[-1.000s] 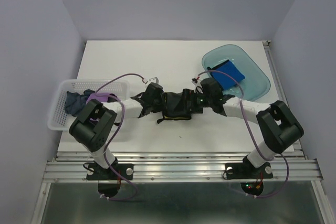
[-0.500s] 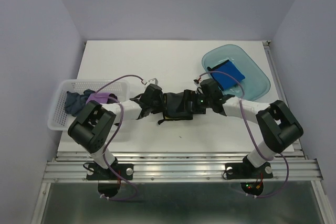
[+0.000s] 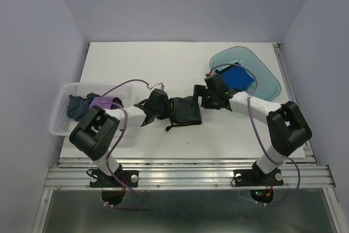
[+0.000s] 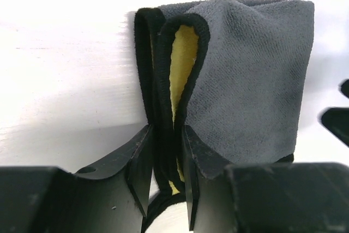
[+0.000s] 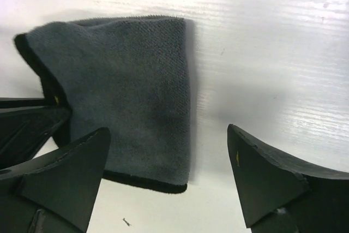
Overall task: Fold and stack the towels
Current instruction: Fold the towel, then neatly place the folded towel into the bin
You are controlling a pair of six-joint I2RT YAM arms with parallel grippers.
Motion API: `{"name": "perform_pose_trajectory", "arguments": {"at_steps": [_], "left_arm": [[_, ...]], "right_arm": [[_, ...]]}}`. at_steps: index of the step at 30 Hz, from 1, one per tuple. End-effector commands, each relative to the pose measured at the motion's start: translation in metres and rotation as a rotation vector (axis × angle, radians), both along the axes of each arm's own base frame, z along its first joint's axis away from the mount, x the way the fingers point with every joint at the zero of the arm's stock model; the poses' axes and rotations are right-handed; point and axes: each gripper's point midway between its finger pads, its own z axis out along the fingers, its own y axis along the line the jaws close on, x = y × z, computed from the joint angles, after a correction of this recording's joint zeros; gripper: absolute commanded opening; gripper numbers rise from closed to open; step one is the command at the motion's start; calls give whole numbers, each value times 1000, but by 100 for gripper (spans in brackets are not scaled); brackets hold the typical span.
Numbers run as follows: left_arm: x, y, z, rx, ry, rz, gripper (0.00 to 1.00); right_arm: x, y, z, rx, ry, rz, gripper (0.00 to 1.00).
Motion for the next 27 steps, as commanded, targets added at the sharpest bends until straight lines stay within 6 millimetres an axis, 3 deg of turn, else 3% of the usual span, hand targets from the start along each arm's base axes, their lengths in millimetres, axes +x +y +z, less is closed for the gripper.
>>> {"name": "perform_pose_trajectory", "arguments": {"at_steps": [1,12,18,21,25,27], "left_arm": [[-10,-1,1,-25,7,-13,37],[-11,-1,-1,-32,9,-7,37],[-12,-1,-3,-32,13,-6,37],[-12,-1,-3,-33,12,-5,37],[-12,-1,0,-40,9,-4,37],[-10,-2,10,-51,-13,-6,40]], "right_arm": [[18,5,2,-44,-18,15,88],[5,10,-35,-52,74,84,65],[1,13,-49,-46,106,100,57],[-1,18,-54,-33,123,124,47],[3,18,-52,-39,99,128,13],[8,16,-44,-58,66,132,6]]}}
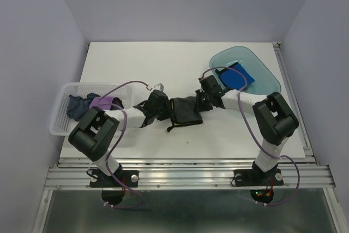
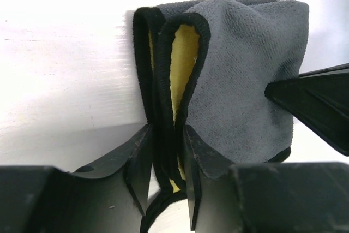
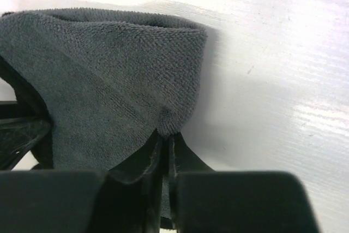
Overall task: Fold and stack the towels
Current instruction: Neatly place the folded towel into the bin
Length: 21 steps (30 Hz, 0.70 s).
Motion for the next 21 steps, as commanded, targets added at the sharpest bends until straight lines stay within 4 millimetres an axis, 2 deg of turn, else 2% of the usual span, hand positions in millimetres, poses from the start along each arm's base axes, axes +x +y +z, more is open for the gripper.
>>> {"name": "perform_pose_trajectory", "arguments": {"at_steps": [1,3,4,7,8,9,11,12,18,21], "left_arm": [[-6,1,13,-14,-23,-11,44],[-3,0,30,-28,-62,-14,51],[-1,0,36,-29,-78,-14,58],[0,2,53,-36,-114,-16,69],[-1,3,59,-40,-124,-20,76],[1,8,62,-24,-141,0,81],[0,12,63,-13,-150,9,95],[0,14,67,-13,-161,11,98],[2,26,76,31,-190,41,99],[6,34,80,55,-208,68,99]], "right_arm": [[9,-4,9,-51,-58,57,1],[20,-4,29,-73,-136,91,1],[24,-7,36,-106,-179,141,1],[43,-21,63,-219,-301,188,1],[52,-26,75,-257,-344,181,1],[55,-30,84,-284,-372,197,1],[62,-41,97,-362,-418,232,1],[68,-42,109,-373,-443,241,1],[92,-68,141,-462,-485,273,1],[99,-88,155,-522,-479,288,1]]}}
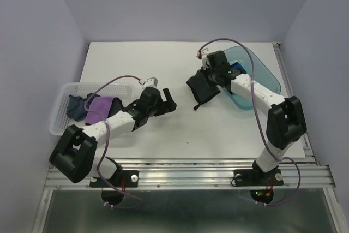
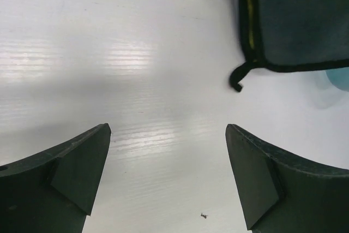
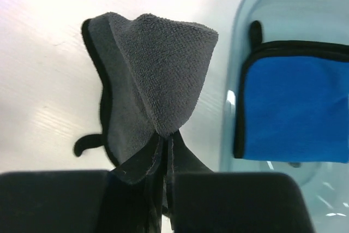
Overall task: Fold and stack the towels
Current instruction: Neatly place the folded towel into the bin
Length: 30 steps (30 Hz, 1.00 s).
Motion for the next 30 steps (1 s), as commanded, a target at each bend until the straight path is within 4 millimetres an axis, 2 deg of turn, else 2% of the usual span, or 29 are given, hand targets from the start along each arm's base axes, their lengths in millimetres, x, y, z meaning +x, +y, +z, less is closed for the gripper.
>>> {"name": "perform_pose_trajectory", "arguments": {"at_steps": [1,3,4,5,7,13,14,19,24,26,30], "left_arm": [[5,15,14,47,-56,40,99],[6,18,16,54,-62,45,99],[8,20,17,59,-66,53,99],[8,21,16,66,-64,53,99],[10,23,19,68,-69,62,99],[13,25,17,81,-63,70,99],[15,25,18,83,-64,69,99],[17,29,13,95,-53,84,99],[20,28,11,98,-44,82,99],[20,28,10,98,-40,83,99],[21,28,7,106,-34,83,99]], "right_arm": [[16,-40,42,-120,-68,6,1],[21,-48,52,-115,-71,22,1],[24,-62,54,-127,-64,13,1],[28,-65,63,-119,-76,13,1],[33,-78,67,-138,-72,17,1],[47,-92,84,-131,-82,38,1],[50,-101,78,-130,-62,22,1],[56,-119,62,-120,-14,6,1],[64,-123,51,-39,8,8,1],[68,-131,46,-31,12,-15,1],[69,-138,19,-48,68,-12,1]]}}
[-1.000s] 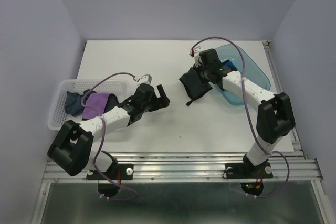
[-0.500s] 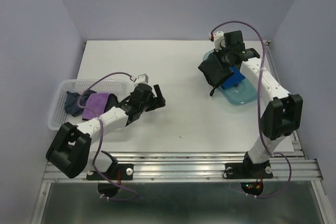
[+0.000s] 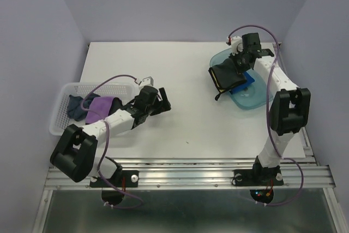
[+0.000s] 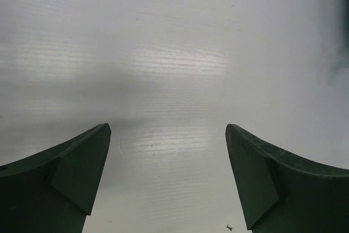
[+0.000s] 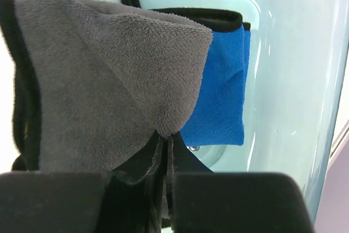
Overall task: Fold and stack the towels
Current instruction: Neatly place the folded towel into the bin
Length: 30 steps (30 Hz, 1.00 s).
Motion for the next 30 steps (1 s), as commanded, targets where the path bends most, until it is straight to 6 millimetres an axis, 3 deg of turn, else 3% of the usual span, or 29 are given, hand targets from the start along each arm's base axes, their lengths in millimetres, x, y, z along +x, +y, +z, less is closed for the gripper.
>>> {"name": "perform_pose_trajectory", "arguments": {"at_steps": [1,8,18,30], "left_arm": [[13,-2,16,1,-46,8,99],[15,-2,12,10,-31,6,99],[18,-2,6,30,-16,6,99],[20,-2,0,44,1,8,99]], "right_arm": [[12,-3,-1,17,-18,14,1],[26,-11,-8,9,-32,3,1],[44,-26,-34,-61,-40,-48,1],[53,-42,-36,-148,-58,-72,1]]}}
